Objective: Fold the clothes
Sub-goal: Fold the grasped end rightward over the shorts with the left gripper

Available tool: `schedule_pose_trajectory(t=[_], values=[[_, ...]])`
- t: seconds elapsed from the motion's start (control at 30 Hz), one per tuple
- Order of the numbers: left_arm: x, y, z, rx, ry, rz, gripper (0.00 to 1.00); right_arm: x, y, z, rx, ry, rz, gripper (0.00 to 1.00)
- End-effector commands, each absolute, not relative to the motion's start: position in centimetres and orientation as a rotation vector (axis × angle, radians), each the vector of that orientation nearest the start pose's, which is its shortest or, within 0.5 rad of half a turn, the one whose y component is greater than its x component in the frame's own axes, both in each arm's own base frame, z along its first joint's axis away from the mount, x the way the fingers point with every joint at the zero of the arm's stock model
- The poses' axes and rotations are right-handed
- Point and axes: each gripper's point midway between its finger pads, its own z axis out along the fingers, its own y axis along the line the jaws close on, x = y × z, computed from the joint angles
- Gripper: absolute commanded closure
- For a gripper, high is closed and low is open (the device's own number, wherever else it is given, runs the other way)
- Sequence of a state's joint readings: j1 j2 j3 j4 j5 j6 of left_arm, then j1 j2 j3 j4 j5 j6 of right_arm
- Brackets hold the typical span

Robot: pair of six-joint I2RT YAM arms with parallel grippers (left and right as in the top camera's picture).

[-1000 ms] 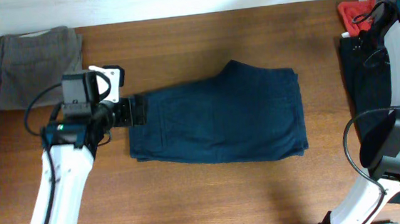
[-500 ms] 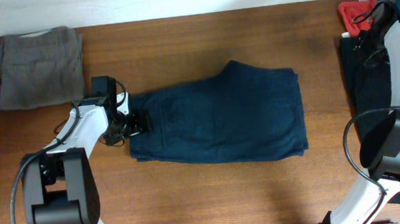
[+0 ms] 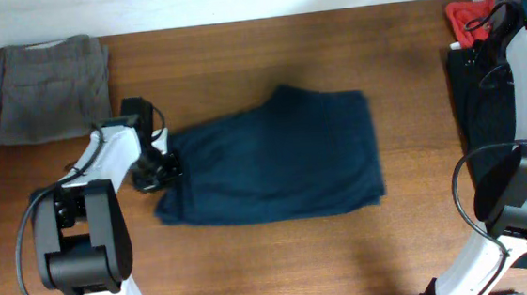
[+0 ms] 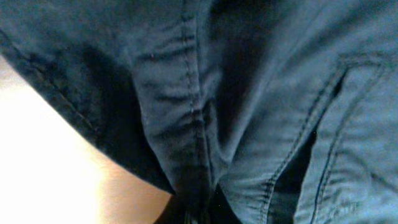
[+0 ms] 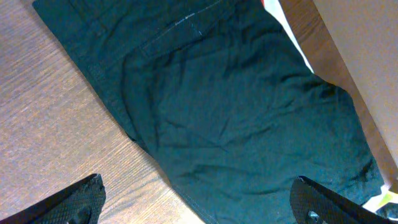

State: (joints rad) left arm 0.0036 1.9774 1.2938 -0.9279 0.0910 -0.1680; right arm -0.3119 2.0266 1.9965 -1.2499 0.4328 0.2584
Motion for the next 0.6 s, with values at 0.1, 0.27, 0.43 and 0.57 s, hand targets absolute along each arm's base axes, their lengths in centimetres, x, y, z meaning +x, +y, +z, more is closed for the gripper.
schedule_pose_trajectory(t=[0.1, 0.27, 0.43, 0.57], values=[[36.1, 6.5, 13.5, -0.507, 3.000, 0.367, 0.99, 40.6, -21.1, 19.2, 0.892, 2.625, -0.643, 0.02], [36.8, 0.9, 19.3, -0.287, 2.972, 0.318, 0.99, 40.6, -21.1, 19.2, 0.892, 2.625, -0.643, 0.01], [36.7, -10.5, 19.0, 0.050, 2.964, 0.052, 0.99, 40.6, -21.1, 19.2, 0.892, 2.625, -0.643, 0.02], [36.5, -17.5, 18.5, 0.226, 2.903, -0.073, 0.99, 40.6, -21.1, 19.2, 0.892, 2.625, -0.643, 0.02]])
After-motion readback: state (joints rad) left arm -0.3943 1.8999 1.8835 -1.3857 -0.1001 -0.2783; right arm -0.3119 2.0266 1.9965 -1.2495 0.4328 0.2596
